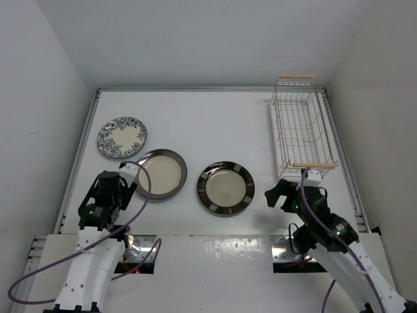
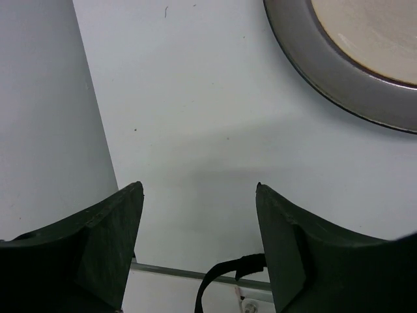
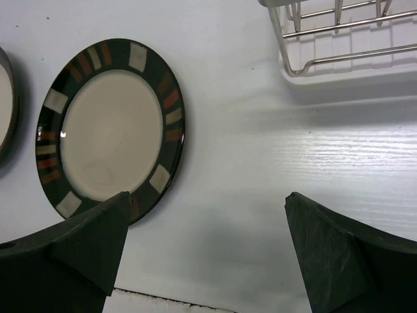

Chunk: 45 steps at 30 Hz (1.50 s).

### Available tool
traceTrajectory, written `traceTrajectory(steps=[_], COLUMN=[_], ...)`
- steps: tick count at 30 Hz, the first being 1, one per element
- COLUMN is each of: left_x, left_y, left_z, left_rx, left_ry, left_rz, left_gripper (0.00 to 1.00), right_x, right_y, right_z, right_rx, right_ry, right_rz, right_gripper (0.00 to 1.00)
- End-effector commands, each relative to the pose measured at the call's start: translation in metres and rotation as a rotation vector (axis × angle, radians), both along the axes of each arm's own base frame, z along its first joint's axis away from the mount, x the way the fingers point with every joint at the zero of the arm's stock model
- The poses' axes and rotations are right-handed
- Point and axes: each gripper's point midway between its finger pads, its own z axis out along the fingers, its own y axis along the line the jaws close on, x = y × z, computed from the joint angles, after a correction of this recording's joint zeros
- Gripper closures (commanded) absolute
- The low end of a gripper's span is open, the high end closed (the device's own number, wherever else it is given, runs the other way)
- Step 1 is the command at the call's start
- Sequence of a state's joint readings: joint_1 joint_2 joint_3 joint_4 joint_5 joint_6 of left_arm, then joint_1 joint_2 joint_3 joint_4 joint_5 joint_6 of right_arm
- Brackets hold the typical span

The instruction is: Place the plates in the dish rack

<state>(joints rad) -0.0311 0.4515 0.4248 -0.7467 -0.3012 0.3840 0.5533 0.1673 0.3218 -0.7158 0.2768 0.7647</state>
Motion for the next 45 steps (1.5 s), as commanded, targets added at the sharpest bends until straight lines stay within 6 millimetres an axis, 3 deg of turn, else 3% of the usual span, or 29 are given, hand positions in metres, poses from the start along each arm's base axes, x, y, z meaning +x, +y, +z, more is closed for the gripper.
traceTrajectory(steps=[1,4,5,6,7,8,10,11,12,13,15,16,17,19,20,22,25,26,28,30,31,33,37,41,45], left_x=[0.004,0.006,0.007,0.01,0.019,0.024,0.037,0.05,0.057,0.064,0.079,0.083,0.087,0.092,0.093,0.093,0.094,0.095,0.098,0.101,0.101,0.102,0.105,0.106,0.108], left_y=[-0.004,-0.006,-0.003,-0.002,-0.003,-0.003,-0.007,-0.016,-0.022,-0.029,-0.043,-0.046,-0.047,-0.044,-0.045,-0.048,-0.056,-0.054,-0.048,-0.053,-0.05,-0.051,-0.045,-0.041,-0.037], left_z=[0.002,0.001,0.007,0.015,0.038,0.052,0.083,0.112,0.124,0.148,0.151,0.153,0.152,0.146,0.139,0.129,0.119,0.116,0.114,0.111,0.111,0.107,0.104,0.101,0.103], left_rx=[-0.003,-0.002,0.011,0.02,0.017,0.015,0.002,-0.033,-0.055,-0.088,-0.142,-0.158,-0.17,-0.17,-0.186,-0.203,-0.234,-0.243,-0.243,-0.276,-0.284,-0.306,-0.32,-0.315,-0.301], left_ry=[-0.018,-0.009,-0.025,-0.035,-0.076,-0.102,-0.163,-0.207,-0.224,-0.266,-0.235,-0.233,-0.225,-0.195,-0.18,-0.153,-0.127,-0.118,-0.116,-0.1,-0.102,-0.09,-0.076,-0.067,-0.068], left_rz=[-0.016,-0.025,-0.011,-0.01,-0.009,-0.009,-0.019,-0.058,-0.085,-0.104,-0.158,-0.157,-0.147,-0.115,-0.1,-0.104,-0.144,-0.126,-0.105,-0.113,-0.105,-0.098,-0.079,-0.06,-0.045], left_gripper=[0.26,0.14,0.02,0.0,0.0,0.0,0.0,0.0,0.0,0.0,0.0,0.0,0.0,0.0,0.0,0.0,0.01,0.01,0.01,0.01,0.01,0.01,0.01,0.01,0.01], right_x=[0.004,0.006,0.009,0.011,0.015,0.023,0.038,0.045,0.049,0.057,0.068,0.068,0.066,0.066,0.064,0.06,0.047,0.043,0.03,0.035,0.025,0.034,0.036,0.038,0.031], right_y=[-0.004,-0.01,-0.012,-0.013,-0.012,-0.01,-0.009,-0.004,-0.002,0.005,0.026,0.044,0.049,0.073,0.075,0.092,0.087,0.081,0.069,0.079,0.077,0.09,0.094,0.098,0.088], right_z=[0.006,0.012,0.024,0.03,0.027,0.057,0.063,0.078,0.08,0.059,0.077,0.05,0.039,0.021,0.008,-0.004,-0.036,-0.043,-0.062,-0.063,-0.082,-0.088,-0.1,-0.111,-0.123], right_rx=[-0.006,-0.033,-0.05,-0.077,-0.128,-0.122,-0.264,-0.285,-0.333,-0.442,-0.459,-0.462,-0.451,-0.329,-0.303,-0.228,-0.246,-0.265,-0.278,-0.207,-0.176,-0.072,-0.018,0.066,0.129], right_ry=[-0.008,-0.002,-0.03,-0.044,-0.007,-0.056,0.013,0.009,0.029,0.182,0.186,0.295,0.323,0.352,0.364,0.404,0.503,0.534,0.592,0.541,0.554,0.507,0.516,0.501,0.517], right_rz=[-0.036,-0.063,-0.063,-0.048,-0.037,-0.035,0.004,0.02,0.042,0.084,0.15,0.226,0.245,0.282,0.272,0.29,0.265,0.245,0.196,0.194,0.203,0.209,0.208,0.192,0.109], right_gripper=[0.0,0.0,0.0,0.0,0.0,0.0,0.0,0.0,0.0,0.0,0.0,0.0,0.0,0.0,0.0,0.1,0.3,0.32,0.29,0.23,0.23,0.23,0.29,0.43,0.59])
